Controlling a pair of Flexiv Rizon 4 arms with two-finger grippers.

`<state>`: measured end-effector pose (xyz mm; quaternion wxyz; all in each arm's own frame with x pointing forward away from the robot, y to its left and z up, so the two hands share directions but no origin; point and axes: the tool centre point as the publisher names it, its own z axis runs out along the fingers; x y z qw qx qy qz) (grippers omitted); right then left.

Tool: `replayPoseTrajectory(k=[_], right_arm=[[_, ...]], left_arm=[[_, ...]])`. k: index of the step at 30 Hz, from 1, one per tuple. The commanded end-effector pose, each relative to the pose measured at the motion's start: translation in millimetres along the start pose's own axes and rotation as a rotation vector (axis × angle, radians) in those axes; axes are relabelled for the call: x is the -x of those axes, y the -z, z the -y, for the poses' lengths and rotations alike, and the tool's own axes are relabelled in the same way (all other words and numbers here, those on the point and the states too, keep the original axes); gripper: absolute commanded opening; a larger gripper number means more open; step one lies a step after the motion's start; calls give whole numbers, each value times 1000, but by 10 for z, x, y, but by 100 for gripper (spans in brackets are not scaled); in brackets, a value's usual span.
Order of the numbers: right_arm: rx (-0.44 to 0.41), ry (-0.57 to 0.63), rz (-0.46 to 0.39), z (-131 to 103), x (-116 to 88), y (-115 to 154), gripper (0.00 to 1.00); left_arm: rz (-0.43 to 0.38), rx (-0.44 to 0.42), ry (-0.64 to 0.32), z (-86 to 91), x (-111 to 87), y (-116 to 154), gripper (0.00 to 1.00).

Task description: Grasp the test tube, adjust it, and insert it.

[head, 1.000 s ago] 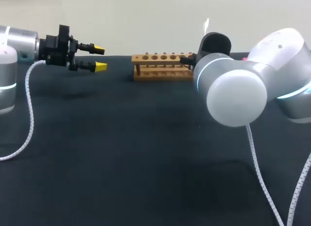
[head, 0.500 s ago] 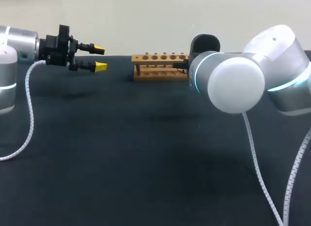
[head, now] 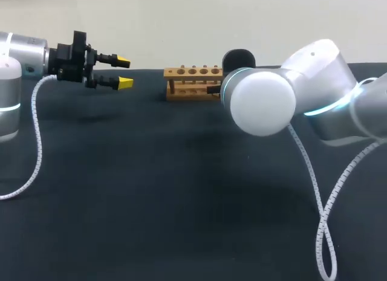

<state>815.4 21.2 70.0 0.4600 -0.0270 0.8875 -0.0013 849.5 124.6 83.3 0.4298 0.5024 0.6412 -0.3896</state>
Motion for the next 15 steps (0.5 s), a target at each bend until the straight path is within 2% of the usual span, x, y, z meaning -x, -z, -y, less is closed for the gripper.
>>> replayPoseTrajectory(k=[1, 15], right_arm=[[0, -5, -16, 28, 21, -30, 0], [13, -51, -76, 44, -30, -130, 0]], left_arm=[[2, -5, -3, -24, -12, -2, 100], [2, -5, -3, -24, -12, -2, 100]])
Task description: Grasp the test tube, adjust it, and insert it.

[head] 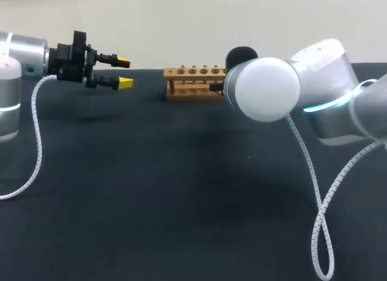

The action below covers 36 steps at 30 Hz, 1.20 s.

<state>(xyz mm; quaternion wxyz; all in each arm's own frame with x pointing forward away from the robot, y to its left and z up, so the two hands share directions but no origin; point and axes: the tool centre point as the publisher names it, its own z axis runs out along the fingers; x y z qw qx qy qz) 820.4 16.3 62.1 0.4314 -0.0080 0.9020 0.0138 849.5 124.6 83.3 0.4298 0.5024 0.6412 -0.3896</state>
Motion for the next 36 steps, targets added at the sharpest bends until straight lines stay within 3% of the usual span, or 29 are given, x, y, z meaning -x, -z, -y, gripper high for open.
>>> replayPoseTrajectory(k=[1, 36], right_arm=[[0, -1, -19, -3, 6, -55, 0], [74, -39, -173, -73, -105, -188, 0]], left_arm=[[2, -5, -3, -24, -12, -2, 100], [2, -5, -3, -24, -12, -2, 100]])
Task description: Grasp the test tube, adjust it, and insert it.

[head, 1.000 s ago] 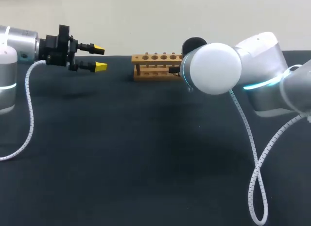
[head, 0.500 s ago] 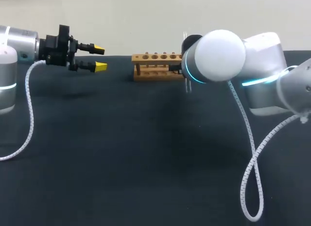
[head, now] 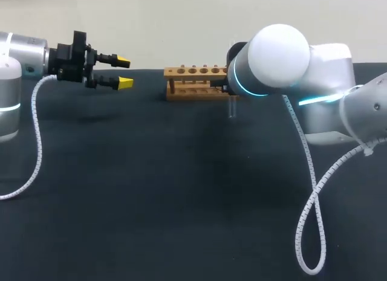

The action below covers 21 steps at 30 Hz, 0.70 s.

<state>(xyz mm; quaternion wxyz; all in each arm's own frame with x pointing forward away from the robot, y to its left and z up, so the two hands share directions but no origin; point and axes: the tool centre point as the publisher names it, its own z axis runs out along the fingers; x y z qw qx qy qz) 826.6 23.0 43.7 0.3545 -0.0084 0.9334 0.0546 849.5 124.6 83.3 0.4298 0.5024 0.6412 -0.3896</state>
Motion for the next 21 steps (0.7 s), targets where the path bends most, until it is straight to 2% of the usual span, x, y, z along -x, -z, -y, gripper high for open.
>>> replayPoseTrajectory(k=[1, 13, 21], right_arm=[[1, -3, -8, -13, -2, -24, 0], [-1, -18, -17, -12, -35, -18, 0], [-40, -49, 30, -1, -25, 134, 0]], left_arm=[[2, -5, -3, -24, -12, -2, 100], [2, -5, -3, -24, -12, -2, 100], [2, -5, -3, -24, -12, -2, 100]])
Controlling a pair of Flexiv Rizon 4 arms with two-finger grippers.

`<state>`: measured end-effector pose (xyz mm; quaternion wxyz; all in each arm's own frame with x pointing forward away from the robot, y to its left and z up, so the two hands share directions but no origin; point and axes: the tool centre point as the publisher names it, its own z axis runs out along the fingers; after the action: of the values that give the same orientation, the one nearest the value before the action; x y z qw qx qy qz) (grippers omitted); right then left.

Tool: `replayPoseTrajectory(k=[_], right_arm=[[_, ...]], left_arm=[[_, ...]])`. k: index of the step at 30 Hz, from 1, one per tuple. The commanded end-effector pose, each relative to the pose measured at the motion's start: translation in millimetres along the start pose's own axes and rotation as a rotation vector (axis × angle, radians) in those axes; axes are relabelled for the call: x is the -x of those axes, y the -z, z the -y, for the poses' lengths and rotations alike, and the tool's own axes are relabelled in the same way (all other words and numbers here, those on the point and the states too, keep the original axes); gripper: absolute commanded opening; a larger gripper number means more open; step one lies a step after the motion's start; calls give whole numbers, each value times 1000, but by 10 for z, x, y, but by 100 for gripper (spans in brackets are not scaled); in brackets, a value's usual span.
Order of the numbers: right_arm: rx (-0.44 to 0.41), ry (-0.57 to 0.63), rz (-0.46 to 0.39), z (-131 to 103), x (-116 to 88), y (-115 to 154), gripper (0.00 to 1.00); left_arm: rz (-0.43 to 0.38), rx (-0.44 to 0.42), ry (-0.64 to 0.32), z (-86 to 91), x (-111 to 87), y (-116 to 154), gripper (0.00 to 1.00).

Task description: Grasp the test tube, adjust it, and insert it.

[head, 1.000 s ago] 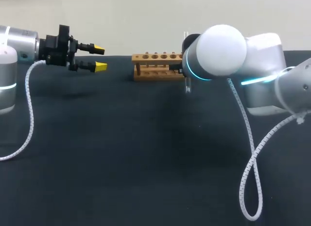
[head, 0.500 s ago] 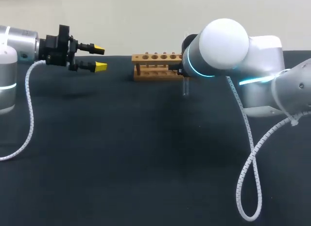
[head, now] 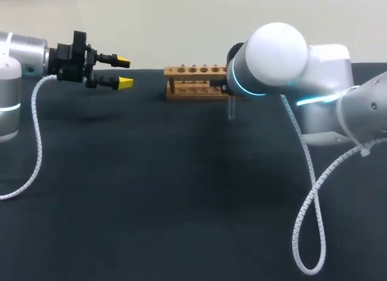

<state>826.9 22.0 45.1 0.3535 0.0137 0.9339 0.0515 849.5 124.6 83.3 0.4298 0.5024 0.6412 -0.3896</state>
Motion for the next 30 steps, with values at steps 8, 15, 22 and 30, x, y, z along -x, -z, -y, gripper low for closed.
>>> replayPoseTrajectory(k=[8, 15, 22, 30], right_arm=[[-66, -60, 113, -37, -12, 451, 0], [-49, -129, 221, -47, 84, 774, 0], [-5, -108, 269, -80, 155, 1010, 0], [19, -93, 271, -84, 127, 1138, 0]], left_arm=[[2, -5, -3, -24, -12, -2, 100], [2, -5, -3, -24, -12, -2, 100], [2, -5, -3, -24, -12, -2, 100], [2, -5, -3, -24, -12, -2, 100]])
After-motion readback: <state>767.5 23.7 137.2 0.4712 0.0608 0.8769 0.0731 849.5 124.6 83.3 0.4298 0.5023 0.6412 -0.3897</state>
